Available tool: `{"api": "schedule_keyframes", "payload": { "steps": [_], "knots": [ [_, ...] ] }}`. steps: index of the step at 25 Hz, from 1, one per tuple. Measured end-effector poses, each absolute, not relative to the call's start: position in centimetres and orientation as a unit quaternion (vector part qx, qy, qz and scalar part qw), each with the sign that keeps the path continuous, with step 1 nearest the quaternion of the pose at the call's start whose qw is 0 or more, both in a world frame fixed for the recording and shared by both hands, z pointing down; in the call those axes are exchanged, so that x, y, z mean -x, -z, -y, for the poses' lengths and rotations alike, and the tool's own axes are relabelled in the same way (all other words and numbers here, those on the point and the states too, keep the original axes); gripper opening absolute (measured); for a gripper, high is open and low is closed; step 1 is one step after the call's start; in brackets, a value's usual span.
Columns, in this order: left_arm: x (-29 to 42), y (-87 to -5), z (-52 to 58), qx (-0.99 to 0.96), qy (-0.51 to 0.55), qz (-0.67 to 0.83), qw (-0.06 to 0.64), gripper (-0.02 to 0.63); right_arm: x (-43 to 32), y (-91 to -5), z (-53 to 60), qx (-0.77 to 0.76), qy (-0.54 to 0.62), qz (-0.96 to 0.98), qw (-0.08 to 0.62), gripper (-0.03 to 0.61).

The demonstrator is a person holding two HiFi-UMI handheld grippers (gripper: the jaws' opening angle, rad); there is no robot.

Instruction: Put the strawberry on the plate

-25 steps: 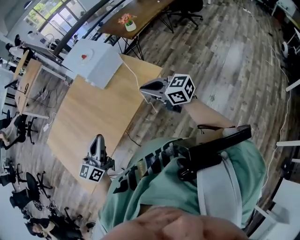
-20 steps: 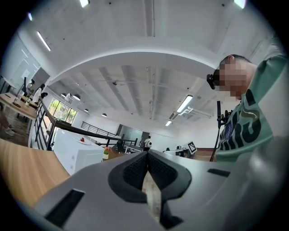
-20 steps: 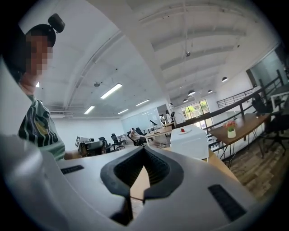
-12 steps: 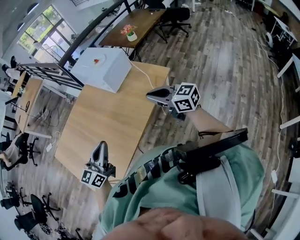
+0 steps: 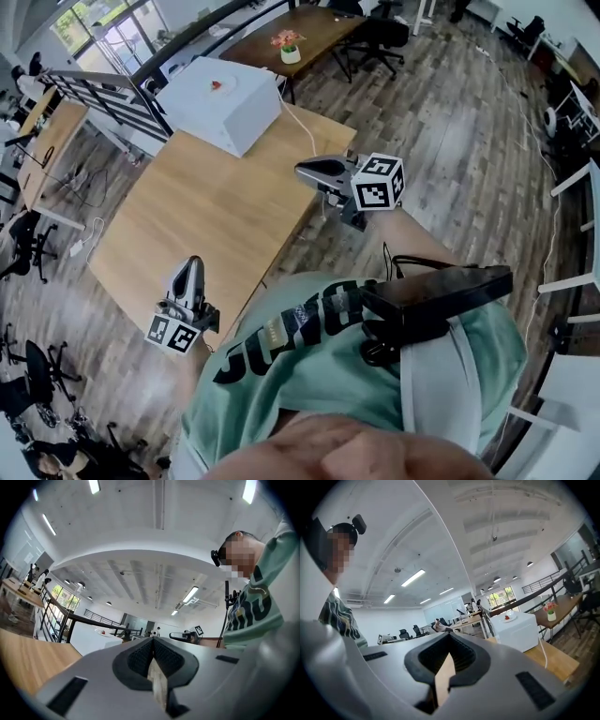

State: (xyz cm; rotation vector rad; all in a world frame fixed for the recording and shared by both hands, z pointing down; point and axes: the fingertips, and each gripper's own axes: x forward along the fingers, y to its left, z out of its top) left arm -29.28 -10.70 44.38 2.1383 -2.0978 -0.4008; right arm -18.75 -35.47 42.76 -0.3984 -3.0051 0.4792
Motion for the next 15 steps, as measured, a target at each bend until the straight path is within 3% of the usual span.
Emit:
{"api": "schedule_keyframes", "payload": {
  "steps": [15],
  "knots": [
    [24.6,-44.8,14.4,-0.702,0.123,0.699,0.064,0.006,16.1,-45.5,37.6,0.152,-0.126,0.978,0.065,0.006]
  ]
}}
